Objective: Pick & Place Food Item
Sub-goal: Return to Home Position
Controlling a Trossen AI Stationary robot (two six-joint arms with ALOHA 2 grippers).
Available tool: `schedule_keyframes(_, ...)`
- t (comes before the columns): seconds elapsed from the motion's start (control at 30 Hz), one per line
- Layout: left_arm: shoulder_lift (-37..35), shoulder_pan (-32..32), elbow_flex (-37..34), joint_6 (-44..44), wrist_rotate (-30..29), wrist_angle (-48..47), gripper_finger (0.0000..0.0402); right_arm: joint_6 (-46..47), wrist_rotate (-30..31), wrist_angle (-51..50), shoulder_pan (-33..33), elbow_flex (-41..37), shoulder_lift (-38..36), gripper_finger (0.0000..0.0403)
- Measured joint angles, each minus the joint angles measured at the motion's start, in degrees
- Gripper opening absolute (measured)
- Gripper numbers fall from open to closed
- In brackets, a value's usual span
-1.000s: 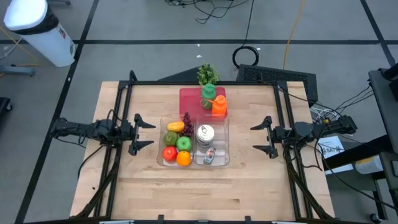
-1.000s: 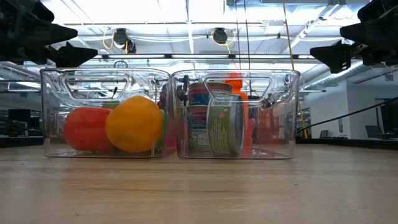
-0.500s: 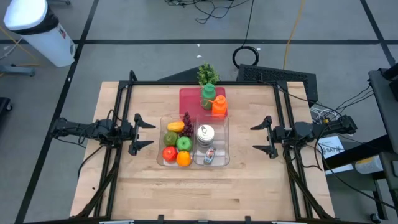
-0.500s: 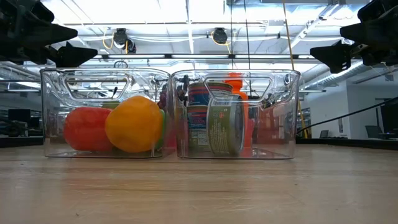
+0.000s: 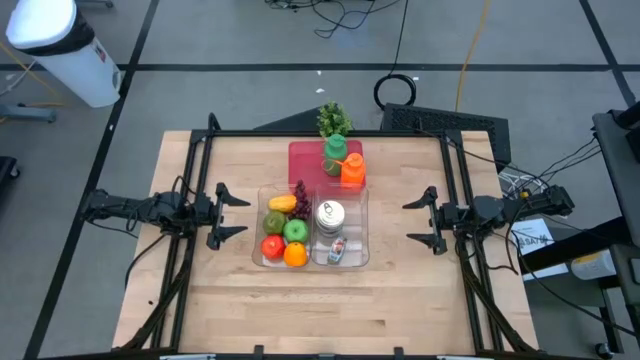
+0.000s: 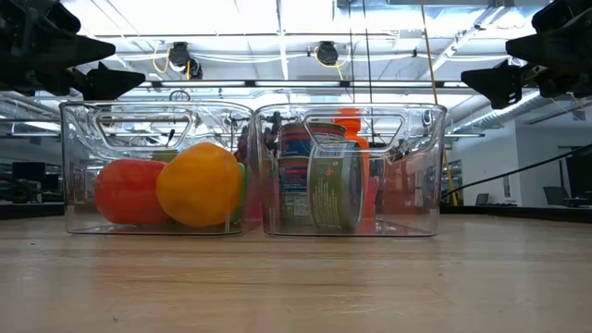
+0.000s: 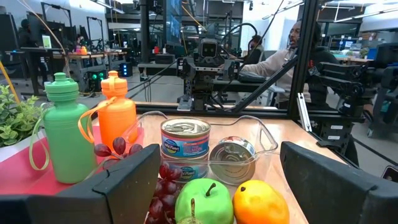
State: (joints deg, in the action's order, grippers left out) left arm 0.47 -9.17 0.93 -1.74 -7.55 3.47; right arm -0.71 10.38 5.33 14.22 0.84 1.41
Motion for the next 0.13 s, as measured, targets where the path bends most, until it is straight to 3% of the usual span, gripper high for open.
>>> schedule_keyframes(0.13, 0.0, 0.0, 0.0, 0.0, 0.0, 0.0, 0.0338, 0.0, 0.0, 0.0, 0.0, 0.0, 0.0, 0.0364)
